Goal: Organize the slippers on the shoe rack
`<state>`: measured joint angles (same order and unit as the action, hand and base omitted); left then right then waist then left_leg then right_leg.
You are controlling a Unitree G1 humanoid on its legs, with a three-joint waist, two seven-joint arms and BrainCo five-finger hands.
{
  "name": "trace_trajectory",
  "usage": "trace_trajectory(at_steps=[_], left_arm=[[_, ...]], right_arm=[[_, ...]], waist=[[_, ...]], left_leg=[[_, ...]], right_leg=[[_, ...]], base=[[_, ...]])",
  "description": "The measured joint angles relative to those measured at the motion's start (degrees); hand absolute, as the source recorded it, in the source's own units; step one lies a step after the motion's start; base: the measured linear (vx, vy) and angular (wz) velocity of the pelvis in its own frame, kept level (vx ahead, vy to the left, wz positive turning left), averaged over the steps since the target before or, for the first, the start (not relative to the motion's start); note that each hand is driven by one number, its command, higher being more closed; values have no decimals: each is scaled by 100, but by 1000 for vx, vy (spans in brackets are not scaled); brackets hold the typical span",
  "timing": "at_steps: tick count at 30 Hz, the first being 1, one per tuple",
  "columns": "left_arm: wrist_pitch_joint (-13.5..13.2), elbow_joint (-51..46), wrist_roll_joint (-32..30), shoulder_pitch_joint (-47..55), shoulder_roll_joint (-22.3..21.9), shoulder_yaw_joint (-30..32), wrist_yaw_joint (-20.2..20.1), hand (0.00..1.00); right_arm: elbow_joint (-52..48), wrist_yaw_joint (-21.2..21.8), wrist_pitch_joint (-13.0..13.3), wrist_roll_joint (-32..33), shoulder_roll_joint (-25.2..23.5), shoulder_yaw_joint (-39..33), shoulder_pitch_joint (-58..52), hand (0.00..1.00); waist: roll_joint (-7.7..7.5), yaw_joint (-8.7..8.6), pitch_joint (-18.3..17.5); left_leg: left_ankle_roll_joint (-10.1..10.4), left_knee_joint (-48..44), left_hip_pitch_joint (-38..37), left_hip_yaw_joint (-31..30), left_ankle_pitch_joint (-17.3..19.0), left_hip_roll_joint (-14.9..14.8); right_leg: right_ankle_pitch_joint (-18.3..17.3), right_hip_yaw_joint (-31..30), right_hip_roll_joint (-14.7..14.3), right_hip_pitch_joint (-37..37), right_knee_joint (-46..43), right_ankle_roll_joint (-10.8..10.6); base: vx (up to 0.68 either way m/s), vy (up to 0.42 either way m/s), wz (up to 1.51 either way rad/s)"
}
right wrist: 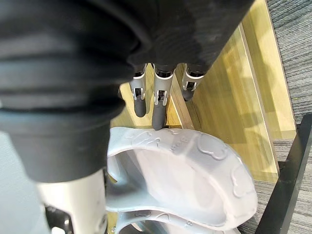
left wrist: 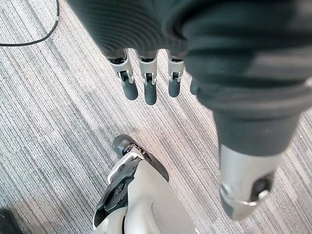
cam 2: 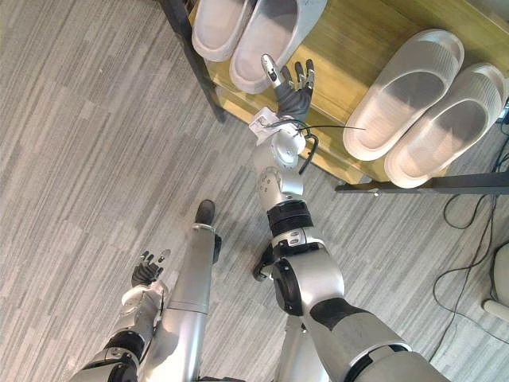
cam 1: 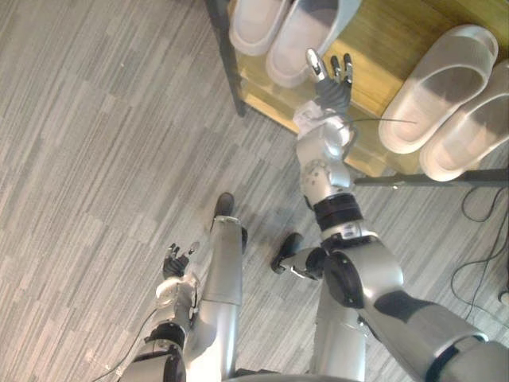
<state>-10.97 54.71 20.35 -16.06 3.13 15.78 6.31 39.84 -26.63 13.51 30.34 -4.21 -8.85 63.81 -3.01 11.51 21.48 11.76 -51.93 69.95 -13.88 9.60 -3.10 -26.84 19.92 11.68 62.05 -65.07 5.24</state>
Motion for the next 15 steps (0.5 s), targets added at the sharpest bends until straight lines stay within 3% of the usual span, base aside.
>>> trace_trajectory(at_steps=[11,15], left_arm=[[10,-10,71,-58,-69,113,-3,0],[21,-60,215,-63,-131,134,-30,0]], right_arm=[[-38,-78,-226,-385,-27,-4,-135,0],[-383,-100,-318,-705,-33,24,-672,0]], waist=[[40,3,-27],[42,-110,-29]], left_leg=[[50,56,-172,158,-48,-131],[-20,108,-487,256,-25,-193]], right_leg=[[102,-165,-89,-55,87,3],[160,-220,-137,-376,241,-91]], base=[[30,29,-6],[23,48,-12]])
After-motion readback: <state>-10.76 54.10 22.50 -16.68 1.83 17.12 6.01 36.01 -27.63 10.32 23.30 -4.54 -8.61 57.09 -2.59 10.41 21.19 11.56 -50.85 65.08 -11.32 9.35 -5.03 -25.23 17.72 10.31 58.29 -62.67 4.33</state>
